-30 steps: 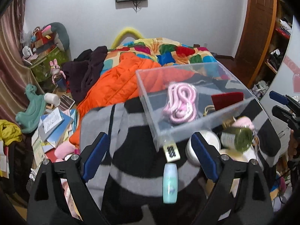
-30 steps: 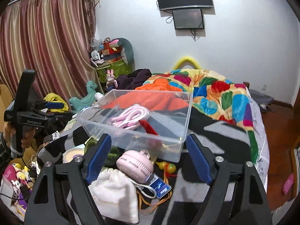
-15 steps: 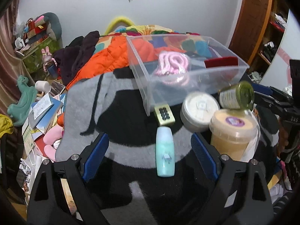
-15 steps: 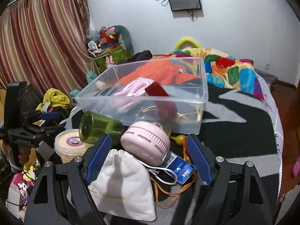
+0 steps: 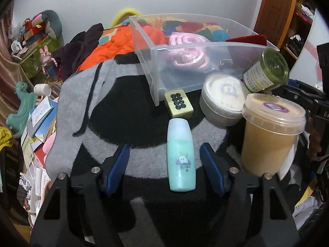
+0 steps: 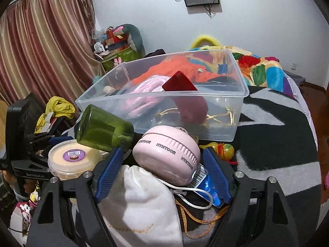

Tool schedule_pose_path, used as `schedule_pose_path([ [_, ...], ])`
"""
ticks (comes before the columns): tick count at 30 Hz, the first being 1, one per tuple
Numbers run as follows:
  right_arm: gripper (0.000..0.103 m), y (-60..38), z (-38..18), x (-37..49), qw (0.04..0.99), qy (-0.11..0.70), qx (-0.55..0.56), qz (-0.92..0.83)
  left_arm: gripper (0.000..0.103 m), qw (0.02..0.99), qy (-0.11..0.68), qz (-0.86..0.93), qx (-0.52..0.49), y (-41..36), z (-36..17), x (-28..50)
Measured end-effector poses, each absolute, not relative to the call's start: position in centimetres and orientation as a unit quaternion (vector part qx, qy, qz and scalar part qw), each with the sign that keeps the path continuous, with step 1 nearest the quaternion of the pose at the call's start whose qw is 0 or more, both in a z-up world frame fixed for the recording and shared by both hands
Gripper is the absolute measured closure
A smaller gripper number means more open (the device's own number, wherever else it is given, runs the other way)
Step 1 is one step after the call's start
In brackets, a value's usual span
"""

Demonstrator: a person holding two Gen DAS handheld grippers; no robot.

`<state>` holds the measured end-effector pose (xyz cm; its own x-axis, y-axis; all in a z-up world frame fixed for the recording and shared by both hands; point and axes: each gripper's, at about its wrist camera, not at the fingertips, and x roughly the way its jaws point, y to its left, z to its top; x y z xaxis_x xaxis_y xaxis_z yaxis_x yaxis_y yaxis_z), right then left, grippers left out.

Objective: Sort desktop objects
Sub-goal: 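Grasp light-blue bottle with left gripper while right gripper grasps pink round fan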

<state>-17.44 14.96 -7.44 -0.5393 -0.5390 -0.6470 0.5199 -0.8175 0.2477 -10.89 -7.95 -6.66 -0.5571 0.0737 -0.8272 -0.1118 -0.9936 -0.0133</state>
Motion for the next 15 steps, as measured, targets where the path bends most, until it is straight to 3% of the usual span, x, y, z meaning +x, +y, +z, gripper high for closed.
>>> schedule_pose_path([
  [7, 0.040, 15.1, -7.6, -17.5, 0.299, -0.016, 0.371, -0.879, 0.035, 0.054, 0.028, 0.893, -0.446, -7.0, -7.1, -11.5],
  [15, 0.040, 16.0, -7.3, -17.7, 0.306, -0.030, 0.369, -0.877, 0.071, 0.067, 0.033, 0.898, -0.433, -5.8, -6.7, -11.1],
])
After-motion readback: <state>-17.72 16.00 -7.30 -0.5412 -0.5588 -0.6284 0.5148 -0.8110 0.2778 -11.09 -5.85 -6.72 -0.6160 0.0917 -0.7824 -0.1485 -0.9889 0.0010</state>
